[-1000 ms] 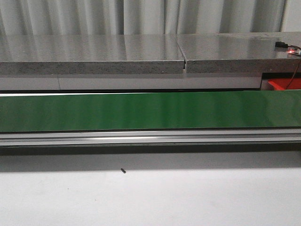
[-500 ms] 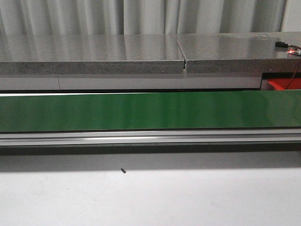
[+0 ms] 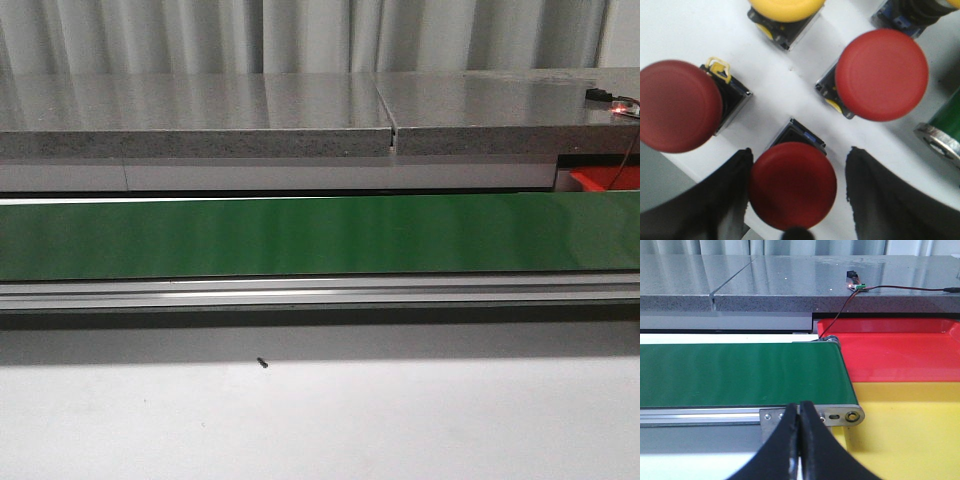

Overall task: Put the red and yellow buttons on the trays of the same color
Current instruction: 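Lower the left gripper and grasp a red button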

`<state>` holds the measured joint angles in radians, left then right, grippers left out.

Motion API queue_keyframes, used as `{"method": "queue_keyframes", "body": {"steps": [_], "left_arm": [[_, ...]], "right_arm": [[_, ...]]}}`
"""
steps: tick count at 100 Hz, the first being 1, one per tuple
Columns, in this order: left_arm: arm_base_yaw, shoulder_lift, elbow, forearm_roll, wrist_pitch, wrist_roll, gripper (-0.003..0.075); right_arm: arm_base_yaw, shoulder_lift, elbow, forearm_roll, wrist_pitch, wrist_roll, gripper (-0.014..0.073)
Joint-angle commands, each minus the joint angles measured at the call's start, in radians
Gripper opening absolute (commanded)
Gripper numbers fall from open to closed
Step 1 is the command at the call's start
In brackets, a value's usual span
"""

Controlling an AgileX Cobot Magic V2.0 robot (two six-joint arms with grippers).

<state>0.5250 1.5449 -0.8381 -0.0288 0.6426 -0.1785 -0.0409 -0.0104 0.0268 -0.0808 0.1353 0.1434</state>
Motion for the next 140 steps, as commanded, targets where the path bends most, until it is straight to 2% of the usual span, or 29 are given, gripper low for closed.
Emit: {"method": "queue_keyframes", "body": {"steps": [1,19,51,73,91,112,140], "left_arm": [[0.000,-0.027,-0.030,-0.009,-0.036,-0.010,0.0300],[0.000,-0.039,-0.030,-0.009,-0.049,-0.010,0.0227],[-0.002,-0.219,-0.030,-0.012,0.063,-0.006,0.0223],[-0.055,-0.326,-0.057,-0.068,0.088,-0.006,0.0222],[-0.139,-0.303,-0.166,-0.084,0.100,-0.006,0.0221],[-0.227,-0.181,-0.291,-0.086,0.130,-0.006,0.0221],[-0.287,-0.031,-0.365,-0.086,0.121,-0.006,0.0221]], "right_arm": [[-0.005,-0.020,-0.016,-0.011,-0.079,-0.005,-0.0090],[-0.005,-0.020,-0.016,-0.011,-0.079,-0.005,-0.0090],[-0.005,-0.020,-0.016,-0.011,-0.079,-0.005,-0.0090],[-0.005,-0.020,-0.016,-0.011,-0.079,-0.005,-0.0090],[-0.005,-0.020,-0.016,-0.011,-0.079,-0.005,-0.0090],[-0.005,-0.020,-0.016,-0.011,-0.079,-0.005,-0.0090],[-0.005,-0.020,-0.016,-0.011,-0.079,-0.005,-0.0090]]}}
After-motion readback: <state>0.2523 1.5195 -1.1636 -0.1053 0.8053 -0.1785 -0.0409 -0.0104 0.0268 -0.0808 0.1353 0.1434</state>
